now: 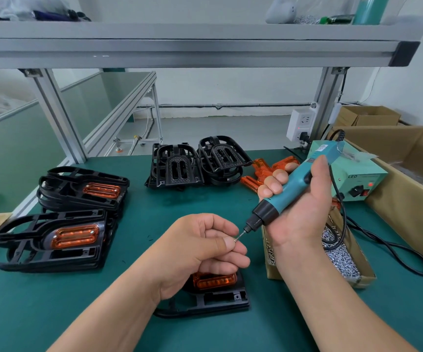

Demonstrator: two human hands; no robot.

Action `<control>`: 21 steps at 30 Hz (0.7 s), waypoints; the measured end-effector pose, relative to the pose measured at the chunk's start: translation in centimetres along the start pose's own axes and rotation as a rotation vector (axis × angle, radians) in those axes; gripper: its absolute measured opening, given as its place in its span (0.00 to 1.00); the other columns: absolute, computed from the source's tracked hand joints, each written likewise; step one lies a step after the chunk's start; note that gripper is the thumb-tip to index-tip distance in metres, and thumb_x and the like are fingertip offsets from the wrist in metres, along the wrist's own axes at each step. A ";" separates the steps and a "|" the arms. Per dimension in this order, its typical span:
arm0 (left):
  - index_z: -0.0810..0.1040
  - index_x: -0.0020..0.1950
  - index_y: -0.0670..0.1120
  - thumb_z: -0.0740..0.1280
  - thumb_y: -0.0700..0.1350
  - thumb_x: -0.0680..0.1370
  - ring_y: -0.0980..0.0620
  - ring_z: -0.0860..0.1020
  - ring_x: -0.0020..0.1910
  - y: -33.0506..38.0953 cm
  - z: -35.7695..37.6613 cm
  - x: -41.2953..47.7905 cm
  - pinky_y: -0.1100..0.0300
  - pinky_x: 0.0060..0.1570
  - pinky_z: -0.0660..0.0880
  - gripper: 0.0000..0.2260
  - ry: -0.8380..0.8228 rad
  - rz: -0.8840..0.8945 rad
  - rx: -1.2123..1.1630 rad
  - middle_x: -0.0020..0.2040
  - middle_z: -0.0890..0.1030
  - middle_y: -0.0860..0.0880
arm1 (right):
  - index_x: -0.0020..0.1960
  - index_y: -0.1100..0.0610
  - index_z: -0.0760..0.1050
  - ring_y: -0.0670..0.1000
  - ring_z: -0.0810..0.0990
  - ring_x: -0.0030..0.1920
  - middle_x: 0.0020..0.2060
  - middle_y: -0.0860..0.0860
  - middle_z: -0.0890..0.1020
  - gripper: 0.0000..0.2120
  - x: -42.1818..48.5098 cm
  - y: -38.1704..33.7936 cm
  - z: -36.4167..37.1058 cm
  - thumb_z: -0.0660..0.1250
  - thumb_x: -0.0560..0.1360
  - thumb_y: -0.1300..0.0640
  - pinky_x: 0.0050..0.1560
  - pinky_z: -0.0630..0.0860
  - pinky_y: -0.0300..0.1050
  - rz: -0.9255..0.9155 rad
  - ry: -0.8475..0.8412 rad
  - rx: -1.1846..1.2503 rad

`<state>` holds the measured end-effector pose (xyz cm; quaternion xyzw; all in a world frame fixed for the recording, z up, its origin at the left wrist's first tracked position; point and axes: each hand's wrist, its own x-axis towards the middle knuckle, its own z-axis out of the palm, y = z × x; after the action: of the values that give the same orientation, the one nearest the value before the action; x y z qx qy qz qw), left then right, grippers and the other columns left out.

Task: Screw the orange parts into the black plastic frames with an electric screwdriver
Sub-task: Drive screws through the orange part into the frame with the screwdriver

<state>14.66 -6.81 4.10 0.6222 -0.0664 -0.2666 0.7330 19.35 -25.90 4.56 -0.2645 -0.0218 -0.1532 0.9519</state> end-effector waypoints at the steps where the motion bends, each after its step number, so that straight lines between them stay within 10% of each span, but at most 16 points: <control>1: 0.76 0.62 0.37 0.70 0.35 0.82 0.40 0.88 0.50 -0.1 0.0 0.0 0.58 0.42 0.85 0.10 0.015 0.010 0.010 0.51 0.87 0.37 | 0.47 0.55 0.72 0.49 0.69 0.32 0.36 0.51 0.71 0.20 0.0 0.0 0.0 0.64 0.83 0.37 0.33 0.69 0.42 -0.001 0.008 0.003; 21: 0.78 0.60 0.39 0.69 0.36 0.82 0.42 0.88 0.49 -0.7 0.2 0.3 0.56 0.45 0.85 0.07 0.057 0.058 0.190 0.48 0.88 0.40 | 0.45 0.54 0.71 0.48 0.69 0.30 0.35 0.51 0.70 0.20 -0.2 0.7 -0.2 0.64 0.82 0.38 0.32 0.68 0.41 0.037 0.069 0.016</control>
<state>14.61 -7.16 3.46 0.6941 -0.0882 -0.2199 0.6797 19.38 -25.40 4.00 -0.2520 0.0147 -0.1443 0.9568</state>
